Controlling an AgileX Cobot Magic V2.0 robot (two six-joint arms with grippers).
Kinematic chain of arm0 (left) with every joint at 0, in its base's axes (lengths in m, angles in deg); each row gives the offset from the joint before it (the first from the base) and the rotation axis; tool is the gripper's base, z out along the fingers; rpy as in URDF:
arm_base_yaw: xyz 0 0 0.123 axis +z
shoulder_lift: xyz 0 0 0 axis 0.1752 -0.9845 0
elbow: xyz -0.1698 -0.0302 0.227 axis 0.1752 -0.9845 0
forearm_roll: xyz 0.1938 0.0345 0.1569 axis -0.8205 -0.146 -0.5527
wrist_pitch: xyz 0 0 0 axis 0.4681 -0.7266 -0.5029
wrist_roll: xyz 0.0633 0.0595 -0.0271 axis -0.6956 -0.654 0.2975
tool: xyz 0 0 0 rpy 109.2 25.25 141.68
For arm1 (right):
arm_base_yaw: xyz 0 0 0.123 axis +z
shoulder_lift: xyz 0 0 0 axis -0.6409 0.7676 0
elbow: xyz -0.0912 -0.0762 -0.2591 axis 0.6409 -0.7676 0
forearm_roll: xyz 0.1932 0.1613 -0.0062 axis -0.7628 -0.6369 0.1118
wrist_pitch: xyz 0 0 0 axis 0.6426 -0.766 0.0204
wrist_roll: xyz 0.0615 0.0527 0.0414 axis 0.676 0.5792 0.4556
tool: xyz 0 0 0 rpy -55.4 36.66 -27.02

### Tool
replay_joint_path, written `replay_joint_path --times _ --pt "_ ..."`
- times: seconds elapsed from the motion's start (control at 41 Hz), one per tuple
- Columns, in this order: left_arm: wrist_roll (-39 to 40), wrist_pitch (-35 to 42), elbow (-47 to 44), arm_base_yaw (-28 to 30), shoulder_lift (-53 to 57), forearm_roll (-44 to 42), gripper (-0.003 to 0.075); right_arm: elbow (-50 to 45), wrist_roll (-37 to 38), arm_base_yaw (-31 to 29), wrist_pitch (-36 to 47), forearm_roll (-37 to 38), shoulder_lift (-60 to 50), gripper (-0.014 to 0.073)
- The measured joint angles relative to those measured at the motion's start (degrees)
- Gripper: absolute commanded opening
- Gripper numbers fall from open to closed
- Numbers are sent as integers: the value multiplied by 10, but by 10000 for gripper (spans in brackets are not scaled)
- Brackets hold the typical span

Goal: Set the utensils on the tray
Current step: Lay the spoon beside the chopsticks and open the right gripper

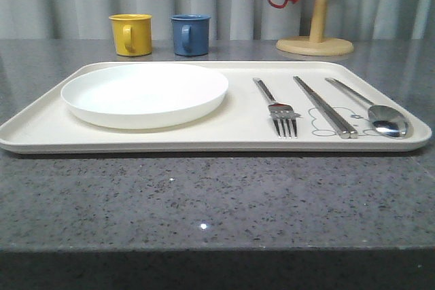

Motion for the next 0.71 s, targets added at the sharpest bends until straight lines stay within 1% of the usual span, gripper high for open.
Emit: replay_joint_path --times 0.171,0.22,0.244,0.366,0.464,0.537,0.61,0.708 --pt "0 0 0 0 0 0 -18 -147 -1 0 105 18 -108 -67" --pt "0 0 0 0 0 0 -18 -197 -1 0 148 20 -144 -67" --pt "0 0 0 0 0 0 -18 -232 -1 0 170 21 -170 -67" --pt "0 0 0 0 0 0 -18 -347 -3 0 262 21 -268 -67" --pt "0 0 0 0 0 0 -18 -434 -4 0 316 22 -362 -67" --pt "0 0 0 0 0 0 -18 -481 -5 0 341 23 -420 -67" --pt "0 0 0 0 0 0 -18 -520 -6 0 349 23 -482 -67" --pt "0 0 0 0 0 0 -18 -542 -6 0 357 24 -536 -67"
